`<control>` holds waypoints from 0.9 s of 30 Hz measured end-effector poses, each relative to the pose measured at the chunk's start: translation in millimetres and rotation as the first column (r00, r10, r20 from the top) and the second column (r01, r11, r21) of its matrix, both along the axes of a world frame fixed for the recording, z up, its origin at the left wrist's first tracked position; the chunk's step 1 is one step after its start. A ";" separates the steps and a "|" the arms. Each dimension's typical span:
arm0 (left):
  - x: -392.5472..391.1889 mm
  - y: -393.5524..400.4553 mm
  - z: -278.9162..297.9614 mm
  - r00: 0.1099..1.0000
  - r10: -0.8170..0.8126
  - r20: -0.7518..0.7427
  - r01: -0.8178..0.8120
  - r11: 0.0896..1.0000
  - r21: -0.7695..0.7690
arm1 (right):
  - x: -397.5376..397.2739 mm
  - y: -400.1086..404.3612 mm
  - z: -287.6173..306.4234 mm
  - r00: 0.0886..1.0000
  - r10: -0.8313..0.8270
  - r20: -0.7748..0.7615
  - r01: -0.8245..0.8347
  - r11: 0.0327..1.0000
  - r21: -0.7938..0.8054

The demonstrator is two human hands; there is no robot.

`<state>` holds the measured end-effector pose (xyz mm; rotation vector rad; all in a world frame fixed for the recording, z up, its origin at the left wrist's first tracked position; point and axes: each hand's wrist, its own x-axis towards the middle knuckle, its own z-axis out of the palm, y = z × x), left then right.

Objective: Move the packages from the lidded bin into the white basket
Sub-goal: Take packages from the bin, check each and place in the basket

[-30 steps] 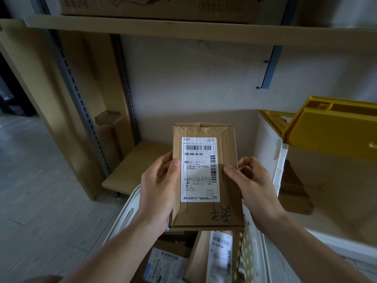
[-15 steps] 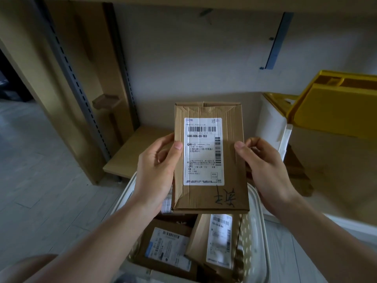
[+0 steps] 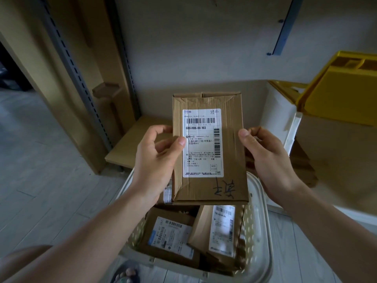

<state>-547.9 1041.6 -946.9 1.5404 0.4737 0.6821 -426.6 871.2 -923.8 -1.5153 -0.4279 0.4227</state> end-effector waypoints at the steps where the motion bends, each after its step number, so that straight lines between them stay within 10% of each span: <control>1: -0.7 1.0 0.2 1.000 -0.010 -0.001 0.010 1.000 -0.004 | 0.6 -0.1 -0.3 1.000 0.001 0.003 -0.001 1.000 -0.001; 15: -7.9 23.0 -4.3 0.997 0.023 -0.070 -0.012 0.989 0.147 | 7.2 3.3 -23.0 0.997 0.072 -0.022 -0.075 0.981 -0.180; 21: -15.2 35.8 -11.9 0.972 0.110 -0.206 -0.002 0.886 0.464 | -6.1 6.4 -87.8 0.653 0.675 0.344 -0.136 0.551 -0.823; 27: -18.8 33.8 -19.1 0.899 0.214 -0.382 0.102 0.746 0.658 | -27.7 10.2 -131.5 0.327 0.930 0.170 -0.095 0.212 -0.973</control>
